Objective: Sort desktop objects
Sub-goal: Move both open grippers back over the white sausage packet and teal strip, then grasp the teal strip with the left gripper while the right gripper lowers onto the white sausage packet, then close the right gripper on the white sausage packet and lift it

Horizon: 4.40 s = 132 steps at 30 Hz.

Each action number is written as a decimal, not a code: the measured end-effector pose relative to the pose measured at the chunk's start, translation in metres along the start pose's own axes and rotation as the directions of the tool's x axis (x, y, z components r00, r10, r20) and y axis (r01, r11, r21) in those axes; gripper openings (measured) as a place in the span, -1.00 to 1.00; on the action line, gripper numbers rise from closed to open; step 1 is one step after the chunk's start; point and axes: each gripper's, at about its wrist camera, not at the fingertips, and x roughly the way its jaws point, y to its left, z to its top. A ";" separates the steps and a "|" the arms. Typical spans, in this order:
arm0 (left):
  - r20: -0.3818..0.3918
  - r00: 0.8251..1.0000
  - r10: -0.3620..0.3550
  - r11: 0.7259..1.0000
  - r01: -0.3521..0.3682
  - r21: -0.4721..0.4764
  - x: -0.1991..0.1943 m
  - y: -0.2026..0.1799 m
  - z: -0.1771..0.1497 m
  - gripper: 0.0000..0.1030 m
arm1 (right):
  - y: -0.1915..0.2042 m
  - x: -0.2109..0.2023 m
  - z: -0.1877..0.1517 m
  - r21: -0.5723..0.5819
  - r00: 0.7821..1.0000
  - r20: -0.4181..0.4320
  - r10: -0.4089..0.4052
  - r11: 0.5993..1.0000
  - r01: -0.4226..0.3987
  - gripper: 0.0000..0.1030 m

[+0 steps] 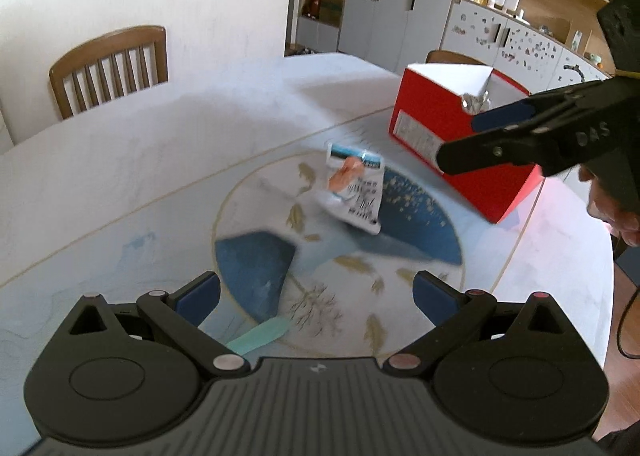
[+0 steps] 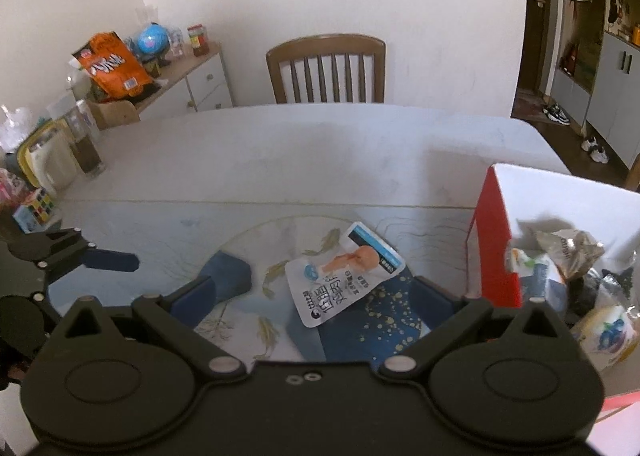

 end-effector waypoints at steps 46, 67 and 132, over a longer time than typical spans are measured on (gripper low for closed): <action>-0.021 0.999 0.027 0.994 -0.025 0.105 0.040 0.050 -0.038 0.96 | -0.037 0.149 0.026 0.345 0.939 -0.256 -0.230 0.886 0.311 0.89; 0.008 1.000 0.011 0.986 -0.012 0.169 0.036 0.033 -0.041 -0.54 | -0.030 0.147 0.026 0.288 0.925 -0.243 -0.291 0.889 0.355 0.41; 0.002 0.999 -0.042 0.998 0.042 -0.035 0.031 0.046 -0.032 -0.74 | -0.026 0.145 0.029 0.471 0.944 -0.237 -0.229 0.823 0.317 0.05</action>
